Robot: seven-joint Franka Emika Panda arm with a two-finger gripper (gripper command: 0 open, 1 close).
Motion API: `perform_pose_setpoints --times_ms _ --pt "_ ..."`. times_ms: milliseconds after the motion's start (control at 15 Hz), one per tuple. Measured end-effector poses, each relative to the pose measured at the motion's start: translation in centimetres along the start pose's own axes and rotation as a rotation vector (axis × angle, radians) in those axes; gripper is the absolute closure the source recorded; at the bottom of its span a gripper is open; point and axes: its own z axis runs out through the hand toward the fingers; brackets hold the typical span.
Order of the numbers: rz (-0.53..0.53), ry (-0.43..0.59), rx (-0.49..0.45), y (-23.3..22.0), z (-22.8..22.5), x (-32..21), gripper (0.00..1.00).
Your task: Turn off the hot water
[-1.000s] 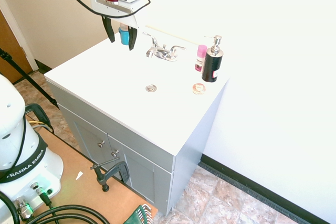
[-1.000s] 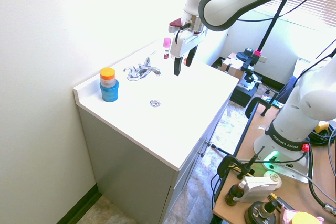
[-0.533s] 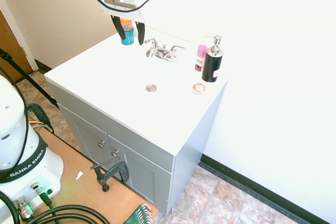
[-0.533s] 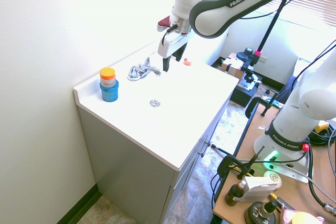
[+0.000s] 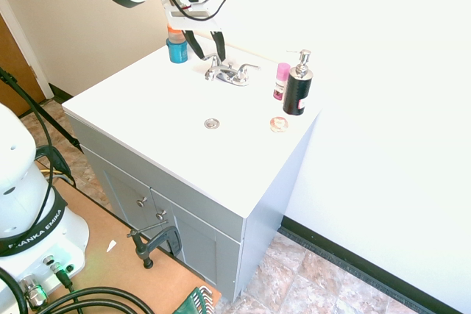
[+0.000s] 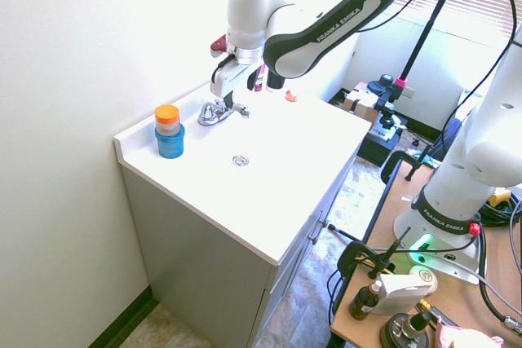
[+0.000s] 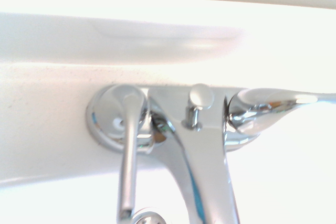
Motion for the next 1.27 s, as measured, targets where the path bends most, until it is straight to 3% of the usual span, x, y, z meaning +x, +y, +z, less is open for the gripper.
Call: perform_pose_setpoints --times_ms 267,867,1133,1267 --pt "0.005 -0.004 -0.003 -1.3 2.1 0.5 0.0" --pt "0.011 -0.035 0.061 -6.5 1.7 -0.8 0.0" --pt "0.029 -0.125 0.086 -5.7 0.9 -0.2 0.0" --pt "0.052 -0.179 0.096 -2.7 -0.5 -0.2 0.0"
